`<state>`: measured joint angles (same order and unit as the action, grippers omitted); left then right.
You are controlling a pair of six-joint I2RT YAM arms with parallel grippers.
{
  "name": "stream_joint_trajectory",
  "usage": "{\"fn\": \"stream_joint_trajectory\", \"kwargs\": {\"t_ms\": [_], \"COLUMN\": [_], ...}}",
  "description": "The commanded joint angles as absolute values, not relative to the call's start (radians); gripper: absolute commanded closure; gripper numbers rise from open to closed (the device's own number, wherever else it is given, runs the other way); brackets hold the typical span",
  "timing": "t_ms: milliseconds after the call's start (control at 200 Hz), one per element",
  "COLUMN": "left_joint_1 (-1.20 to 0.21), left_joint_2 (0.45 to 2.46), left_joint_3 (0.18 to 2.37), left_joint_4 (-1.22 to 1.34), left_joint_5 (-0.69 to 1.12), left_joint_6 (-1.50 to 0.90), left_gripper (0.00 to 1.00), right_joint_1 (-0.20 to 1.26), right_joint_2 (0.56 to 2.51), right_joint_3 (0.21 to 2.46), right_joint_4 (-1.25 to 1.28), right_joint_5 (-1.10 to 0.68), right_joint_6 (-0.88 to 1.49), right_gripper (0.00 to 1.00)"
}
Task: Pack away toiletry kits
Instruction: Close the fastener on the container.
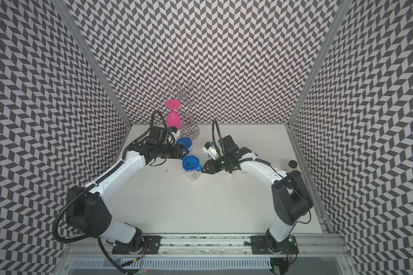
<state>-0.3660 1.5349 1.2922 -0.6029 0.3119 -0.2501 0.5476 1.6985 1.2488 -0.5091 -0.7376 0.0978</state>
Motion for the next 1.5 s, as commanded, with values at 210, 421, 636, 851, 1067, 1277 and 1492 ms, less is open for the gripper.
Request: {"fn": "stream_joint_trajectory", "kwargs": {"t_ms": [210,421,636,851,1067,1277,1492], "left_joint_1": [-0.368,-0.375,-0.383,-0.399,-0.397,-0.400,-0.402], "left_joint_2": [1.565,1.540,1.529,1.534,1.515,1.503,1.495], "left_joint_3": [1.299,1.240,1.211,1.198,1.155,1.130,1.118], "left_joint_4": [-0.551,-0.513,-0.505,-0.499,-0.459,-0.453,-0.446], "left_joint_5": [0.398,0.433,0.434,0.437,0.477,0.480,0.501], "left_joint_6": [-0.226,-0.252,-0.260,-0.262,-0.297,-0.313,-0.324], "left_gripper": [0.42,0.42,0.42,0.43,0.42,0.43,0.43], "right_joint_1": [0.553,0.552,0.550,0.546,0.542,0.535,0.531], "right_joint_2": [1.780,1.796,1.819,1.816,1.859,1.896,1.897], "right_joint_3": [1.294,1.303,1.323,1.304,1.348,1.383,1.396], "right_joint_4": [-0.434,-0.416,-0.421,-0.429,-0.418,-0.416,-0.407], "right_joint_5": [-0.785,-0.797,-0.798,-0.782,-0.798,-0.798,-0.798], "right_joint_6": [0.101,0.109,0.112,0.110,0.116,0.116,0.117], "right_gripper": [0.71,0.72,0.72,0.72,0.72,0.73,0.73]}}
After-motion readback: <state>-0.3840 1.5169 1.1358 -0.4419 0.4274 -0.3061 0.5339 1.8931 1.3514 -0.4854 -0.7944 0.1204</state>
